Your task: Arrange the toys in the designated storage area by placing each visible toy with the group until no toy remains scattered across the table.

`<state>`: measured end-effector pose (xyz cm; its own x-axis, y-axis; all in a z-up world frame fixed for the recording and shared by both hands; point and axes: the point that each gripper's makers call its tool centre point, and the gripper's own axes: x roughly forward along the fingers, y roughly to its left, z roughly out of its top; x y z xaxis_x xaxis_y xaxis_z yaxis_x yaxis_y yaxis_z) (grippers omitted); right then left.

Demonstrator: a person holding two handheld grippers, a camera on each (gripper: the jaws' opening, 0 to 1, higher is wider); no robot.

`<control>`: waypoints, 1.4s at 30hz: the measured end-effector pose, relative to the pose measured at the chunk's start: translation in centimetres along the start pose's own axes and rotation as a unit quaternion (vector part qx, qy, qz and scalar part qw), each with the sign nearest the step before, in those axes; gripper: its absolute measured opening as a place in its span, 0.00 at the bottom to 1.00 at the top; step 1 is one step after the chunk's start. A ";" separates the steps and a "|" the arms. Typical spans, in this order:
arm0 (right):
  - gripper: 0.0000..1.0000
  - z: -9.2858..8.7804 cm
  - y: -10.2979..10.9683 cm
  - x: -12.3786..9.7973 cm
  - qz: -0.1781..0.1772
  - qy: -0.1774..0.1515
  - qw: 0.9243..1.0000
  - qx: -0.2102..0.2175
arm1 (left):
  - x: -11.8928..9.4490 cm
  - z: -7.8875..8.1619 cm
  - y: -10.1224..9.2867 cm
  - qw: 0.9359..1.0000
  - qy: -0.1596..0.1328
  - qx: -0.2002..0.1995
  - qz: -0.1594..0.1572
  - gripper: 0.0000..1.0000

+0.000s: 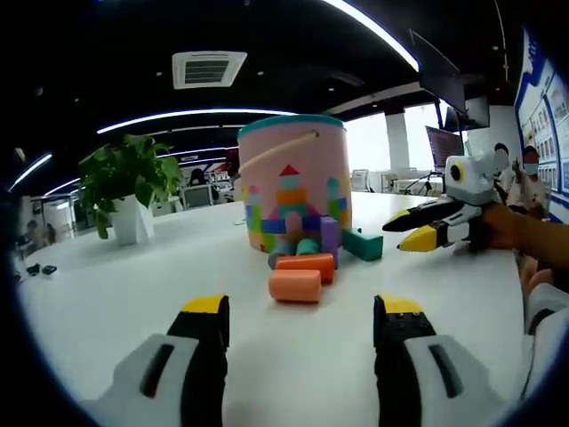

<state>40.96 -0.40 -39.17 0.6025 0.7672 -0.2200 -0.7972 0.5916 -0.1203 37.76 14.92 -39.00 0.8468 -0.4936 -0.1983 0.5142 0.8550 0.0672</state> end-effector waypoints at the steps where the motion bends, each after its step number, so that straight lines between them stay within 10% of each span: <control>1: 0.38 0.0 0.0 0.2 -0.003 0.002 1.000 -0.001 | 0.0 0.0 0.0 1.000 0.000 0.000 0.000 0.67; 11: 0.65 -0.7 -0.7 3.4 -0.128 0.041 0.990 0.044 | -0.2 0.0 -0.2 1.000 0.000 0.000 -0.003 0.67; 42: 0.45 -2.1 -5.1 1.7 -0.210 0.071 0.973 0.056 | -0.7 0.1 -1.1 1.000 -0.004 -0.002 -0.009 0.67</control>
<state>45.96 -2.59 -40.96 0.8570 0.4136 -0.3073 -0.4671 0.8754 -0.1243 36.67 14.31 -38.83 0.8385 -0.5105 -0.1907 0.5289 0.8466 0.0594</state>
